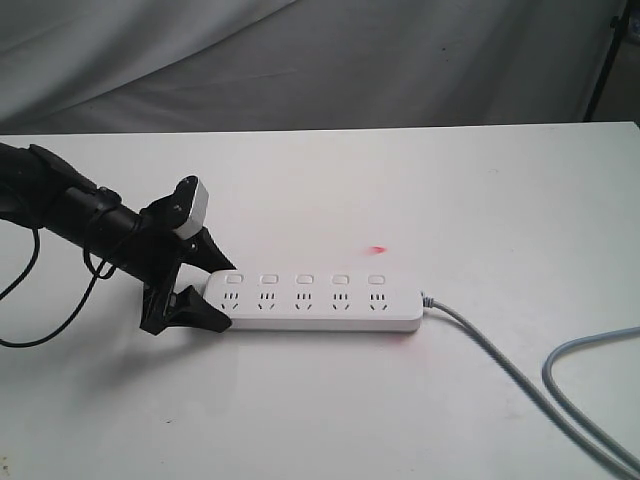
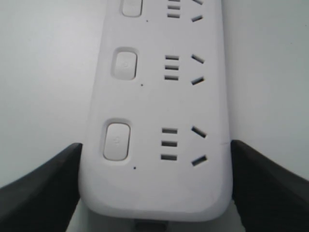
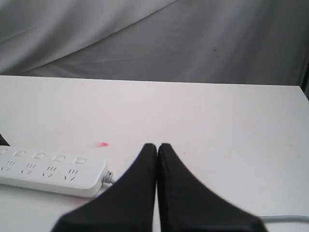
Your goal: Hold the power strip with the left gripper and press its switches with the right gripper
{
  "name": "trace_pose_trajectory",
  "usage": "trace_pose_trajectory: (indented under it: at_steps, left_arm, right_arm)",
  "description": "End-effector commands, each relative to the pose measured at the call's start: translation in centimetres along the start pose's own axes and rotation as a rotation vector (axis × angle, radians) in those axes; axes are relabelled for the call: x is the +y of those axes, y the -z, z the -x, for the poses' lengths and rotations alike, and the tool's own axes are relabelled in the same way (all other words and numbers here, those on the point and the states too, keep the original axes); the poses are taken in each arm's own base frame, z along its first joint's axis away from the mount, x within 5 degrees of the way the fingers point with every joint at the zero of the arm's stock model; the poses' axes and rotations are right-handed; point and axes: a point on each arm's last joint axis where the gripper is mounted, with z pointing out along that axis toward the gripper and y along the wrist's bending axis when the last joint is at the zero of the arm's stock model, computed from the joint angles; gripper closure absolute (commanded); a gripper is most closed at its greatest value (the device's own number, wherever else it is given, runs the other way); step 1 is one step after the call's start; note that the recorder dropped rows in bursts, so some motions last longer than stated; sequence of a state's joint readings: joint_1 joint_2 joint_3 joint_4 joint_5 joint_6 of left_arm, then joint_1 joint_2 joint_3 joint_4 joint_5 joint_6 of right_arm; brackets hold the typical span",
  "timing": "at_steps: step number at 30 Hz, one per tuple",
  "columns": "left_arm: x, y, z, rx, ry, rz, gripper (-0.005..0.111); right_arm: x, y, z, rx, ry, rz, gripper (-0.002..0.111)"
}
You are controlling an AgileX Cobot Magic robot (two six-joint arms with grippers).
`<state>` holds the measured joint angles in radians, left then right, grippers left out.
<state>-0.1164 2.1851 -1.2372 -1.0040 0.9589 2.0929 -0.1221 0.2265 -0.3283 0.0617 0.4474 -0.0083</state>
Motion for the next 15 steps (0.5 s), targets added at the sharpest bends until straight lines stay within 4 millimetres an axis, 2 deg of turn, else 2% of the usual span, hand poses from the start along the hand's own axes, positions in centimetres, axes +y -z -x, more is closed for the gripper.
trace_pose_trajectory:
  at_steps: [1, 10, 15]
  left_arm:
    - [0.0, -0.2, -0.1, 0.009, -0.001, 0.011, 0.067]
    - [0.0, -0.2, -0.1, 0.009, -0.001, 0.011, 0.067]
    - [0.0, -0.2, 0.0, 0.006, 0.000, 0.010, 0.067]
  right_arm:
    - [-0.2, 0.0, -1.9, -0.057, 0.012, -0.016, 0.108]
    - [-0.4, 0.2, -4.9, -0.099, 0.015, -0.020, 0.108]
    - [-0.5, -0.5, -6.7, -0.064, 0.018, -0.023, 0.108]
